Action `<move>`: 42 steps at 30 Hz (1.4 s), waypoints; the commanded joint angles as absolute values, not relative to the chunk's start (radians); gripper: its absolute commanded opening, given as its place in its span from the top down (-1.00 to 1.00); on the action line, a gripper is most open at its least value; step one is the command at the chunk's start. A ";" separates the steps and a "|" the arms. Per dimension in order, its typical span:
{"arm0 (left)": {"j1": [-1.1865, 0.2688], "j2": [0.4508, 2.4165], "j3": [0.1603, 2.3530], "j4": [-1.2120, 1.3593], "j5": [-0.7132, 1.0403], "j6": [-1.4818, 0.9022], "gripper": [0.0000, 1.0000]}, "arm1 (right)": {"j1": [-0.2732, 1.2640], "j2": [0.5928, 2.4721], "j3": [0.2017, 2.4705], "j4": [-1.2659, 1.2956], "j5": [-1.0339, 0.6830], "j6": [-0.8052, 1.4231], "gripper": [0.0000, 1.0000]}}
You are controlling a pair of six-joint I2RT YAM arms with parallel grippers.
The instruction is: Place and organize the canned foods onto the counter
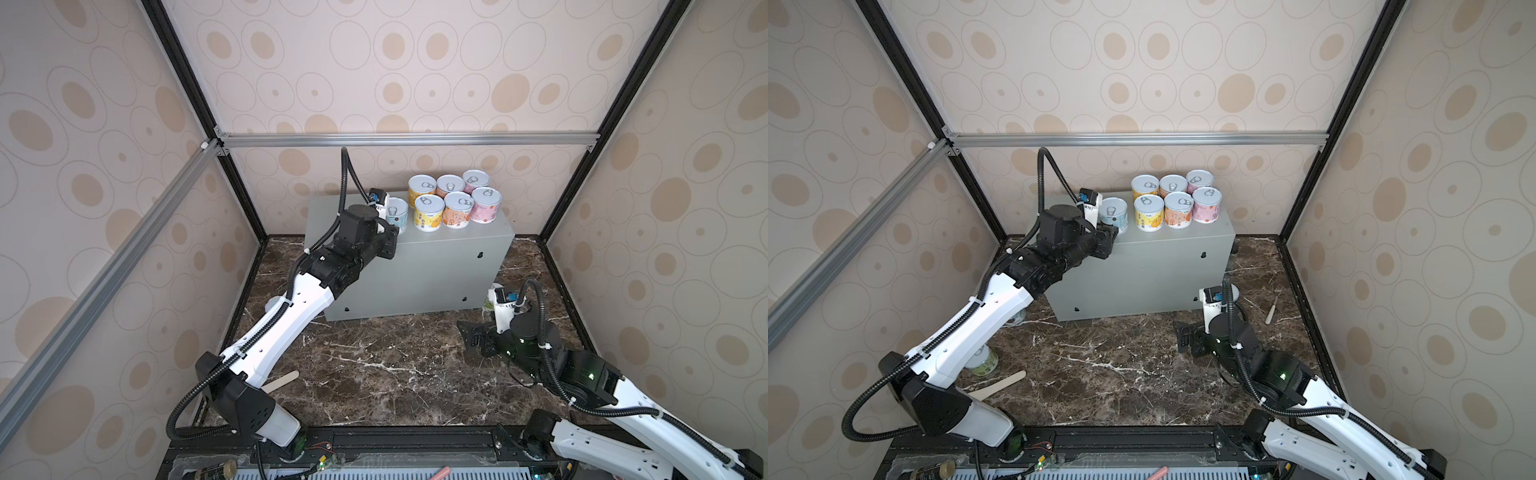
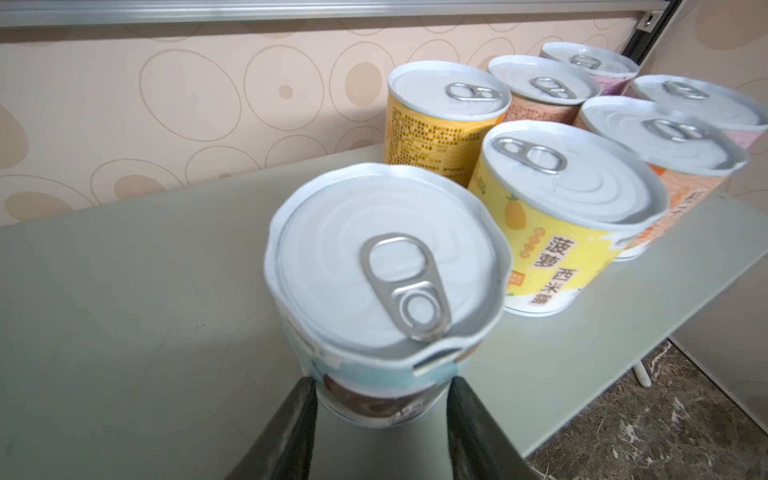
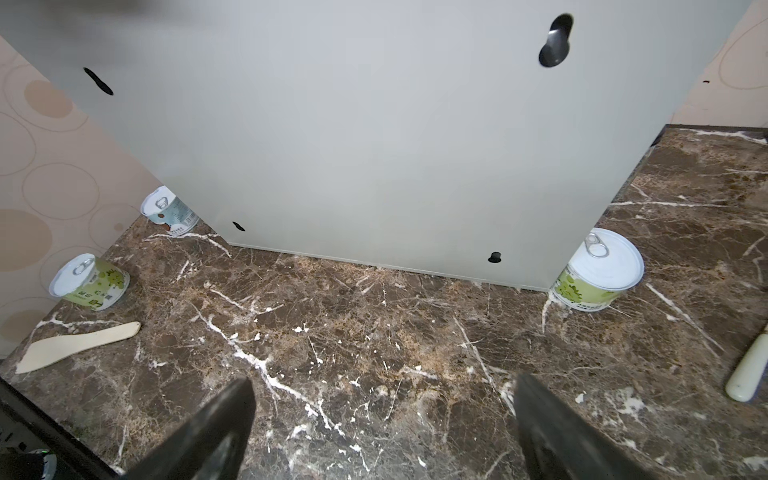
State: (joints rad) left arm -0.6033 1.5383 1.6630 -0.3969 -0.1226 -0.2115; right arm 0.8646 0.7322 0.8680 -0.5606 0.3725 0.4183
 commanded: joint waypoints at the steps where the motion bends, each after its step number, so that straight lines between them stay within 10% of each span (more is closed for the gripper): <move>1: -0.612 1.569 1.725 -0.371 -0.163 -0.176 -0.02 | 0.869 0.727 0.859 -0.574 0.401 0.400 -0.98; 42: -0.547 1.805 1.934 -0.357 -0.296 -0.217 -0.05 | 0.850 0.789 0.900 -0.606 0.419 0.368 -0.97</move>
State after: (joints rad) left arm -0.5602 1.7924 1.8904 -0.3599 -0.2893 -0.2127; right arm 0.8570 0.7872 0.8768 -0.5991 0.4049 0.3695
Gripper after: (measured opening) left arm 0.522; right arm 0.986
